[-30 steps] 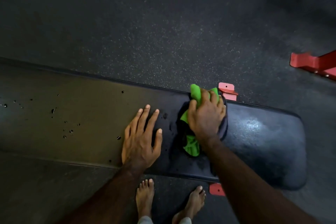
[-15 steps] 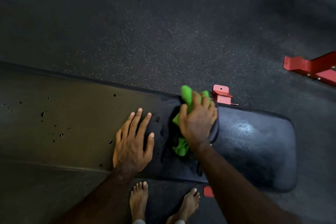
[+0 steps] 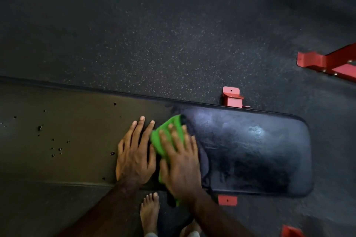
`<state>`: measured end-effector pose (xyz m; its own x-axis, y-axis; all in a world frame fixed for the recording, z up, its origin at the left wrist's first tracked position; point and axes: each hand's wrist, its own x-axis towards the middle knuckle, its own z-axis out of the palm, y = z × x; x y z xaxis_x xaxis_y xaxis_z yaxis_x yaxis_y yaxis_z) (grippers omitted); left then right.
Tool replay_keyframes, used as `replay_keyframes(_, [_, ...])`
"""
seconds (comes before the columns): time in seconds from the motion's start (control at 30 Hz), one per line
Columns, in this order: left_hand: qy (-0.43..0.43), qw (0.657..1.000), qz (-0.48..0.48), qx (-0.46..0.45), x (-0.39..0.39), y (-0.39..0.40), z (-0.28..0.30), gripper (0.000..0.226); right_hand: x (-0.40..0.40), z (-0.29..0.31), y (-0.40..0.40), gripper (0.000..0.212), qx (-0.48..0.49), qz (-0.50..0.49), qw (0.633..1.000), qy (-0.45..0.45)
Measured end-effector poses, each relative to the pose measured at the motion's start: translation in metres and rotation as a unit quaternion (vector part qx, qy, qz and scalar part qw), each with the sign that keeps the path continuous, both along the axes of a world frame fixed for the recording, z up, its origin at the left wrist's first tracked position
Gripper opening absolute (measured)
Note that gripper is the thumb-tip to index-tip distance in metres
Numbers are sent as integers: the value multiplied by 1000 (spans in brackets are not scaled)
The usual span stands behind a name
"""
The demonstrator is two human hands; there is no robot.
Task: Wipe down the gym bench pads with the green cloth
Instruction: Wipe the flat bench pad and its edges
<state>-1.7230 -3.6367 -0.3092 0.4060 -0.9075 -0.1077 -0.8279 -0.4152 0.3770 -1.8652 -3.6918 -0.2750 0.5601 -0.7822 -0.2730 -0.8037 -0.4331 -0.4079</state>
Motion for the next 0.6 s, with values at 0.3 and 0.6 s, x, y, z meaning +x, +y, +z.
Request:
replay_keyframes(0.3, [-10,1000,9,-9,-2,-1,-1,60,-39,-7,5,79,-34,-204,978,20])
replay_keyframes(0.6, [-13,1000,11,-22,-2,-1,-1,61,-75,-12,25,83,-41,49,998,29])
